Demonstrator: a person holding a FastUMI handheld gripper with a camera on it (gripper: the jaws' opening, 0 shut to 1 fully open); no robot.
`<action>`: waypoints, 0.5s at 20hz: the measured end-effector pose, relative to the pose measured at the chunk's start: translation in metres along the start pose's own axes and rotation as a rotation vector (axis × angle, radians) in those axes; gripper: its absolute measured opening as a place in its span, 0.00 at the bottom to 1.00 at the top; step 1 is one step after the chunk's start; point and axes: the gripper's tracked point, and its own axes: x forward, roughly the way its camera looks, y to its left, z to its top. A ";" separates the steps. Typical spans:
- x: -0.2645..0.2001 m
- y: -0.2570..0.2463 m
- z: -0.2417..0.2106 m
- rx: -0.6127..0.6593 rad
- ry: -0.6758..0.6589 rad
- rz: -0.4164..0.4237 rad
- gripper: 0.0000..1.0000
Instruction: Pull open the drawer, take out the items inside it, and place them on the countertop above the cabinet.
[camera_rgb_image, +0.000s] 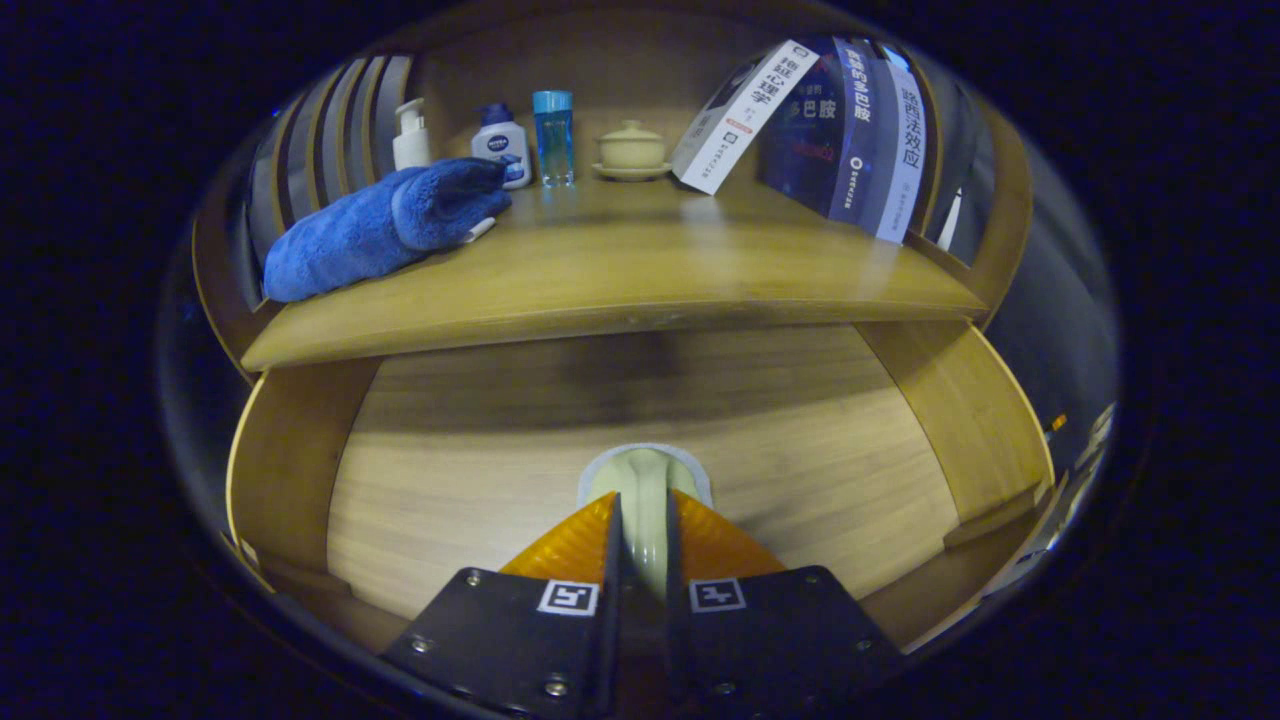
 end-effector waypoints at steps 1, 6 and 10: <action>-0.003 -0.001 -0.001 -0.006 -0.004 -0.005 0.14; -0.010 -0.002 0.007 -0.028 -0.053 -0.016 0.10; -0.032 -0.008 0.023 -0.017 -0.125 -0.025 0.10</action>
